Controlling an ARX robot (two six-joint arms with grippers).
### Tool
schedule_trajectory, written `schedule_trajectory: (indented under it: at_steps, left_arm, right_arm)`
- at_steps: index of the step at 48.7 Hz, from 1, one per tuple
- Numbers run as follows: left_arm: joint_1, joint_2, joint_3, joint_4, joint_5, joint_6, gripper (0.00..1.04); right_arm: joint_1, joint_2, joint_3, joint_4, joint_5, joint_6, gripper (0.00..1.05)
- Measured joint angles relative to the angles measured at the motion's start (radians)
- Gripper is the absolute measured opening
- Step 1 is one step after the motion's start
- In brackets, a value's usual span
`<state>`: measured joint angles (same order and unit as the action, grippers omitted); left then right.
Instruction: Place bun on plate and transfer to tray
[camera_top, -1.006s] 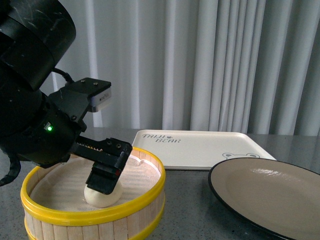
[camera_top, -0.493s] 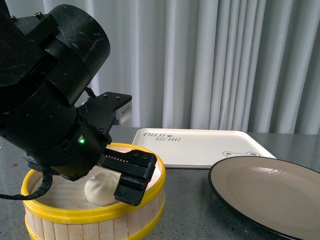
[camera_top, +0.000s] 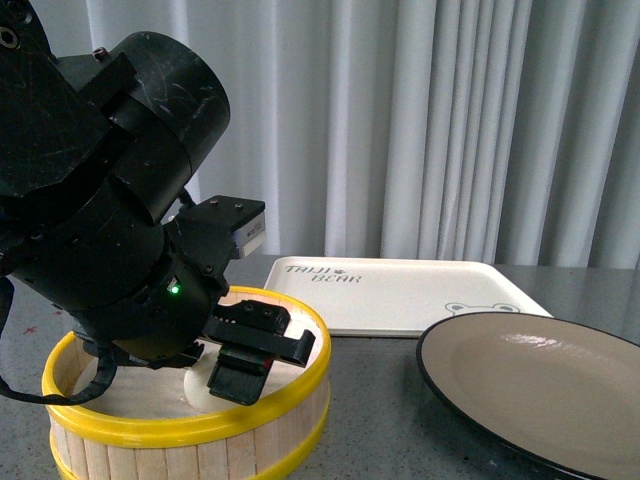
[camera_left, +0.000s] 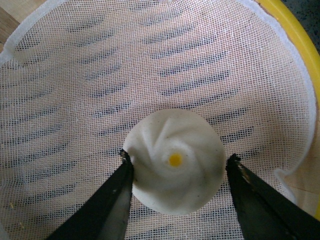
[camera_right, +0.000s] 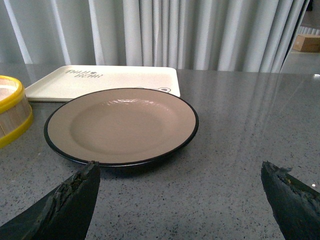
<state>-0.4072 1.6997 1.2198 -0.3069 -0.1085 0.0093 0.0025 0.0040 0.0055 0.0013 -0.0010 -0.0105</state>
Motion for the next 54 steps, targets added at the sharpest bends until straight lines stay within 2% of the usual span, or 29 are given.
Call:
schedule_trajectory:
  at_steps: [8, 15, 17, 27, 33, 43, 54]
  left_arm:
    - [0.001, 0.000, 0.000, 0.008, 0.017, 0.000, 0.34]
    - [0.002, 0.000, 0.000, 0.050, 0.057, -0.012, 0.08]
    - [0.002, 0.000, 0.005, 0.062, 0.064, -0.016, 0.04]
    - [0.022, -0.008, 0.034, 0.122, 0.125, -0.034, 0.04]
    - [0.017, -0.010, 0.070, 0.162, 0.194, -0.050, 0.04]
    - [-0.098, 0.046, 0.219, 0.161, 0.355, -0.056, 0.04]
    - [-0.202, 0.245, 0.379, 0.119, 0.360, -0.071, 0.04]
  right_arm:
    - [0.000, 0.000, 0.000, 0.000, 0.000, 0.000, 0.96]
    - [0.000, 0.000, 0.000, 0.000, 0.000, 0.000, 0.96]
    - [0.000, 0.000, 0.000, 0.000, 0.000, 0.000, 0.96]
    - [0.000, 0.000, 0.000, 0.000, 0.000, 0.000, 0.96]
    - [0.000, 0.000, 0.000, 0.000, 0.000, 0.000, 0.96]
    - [0.000, 0.000, 0.000, 0.000, 0.000, 0.000, 0.96]
    - [0.000, 0.000, 0.000, 0.000, 0.000, 0.000, 0.96]
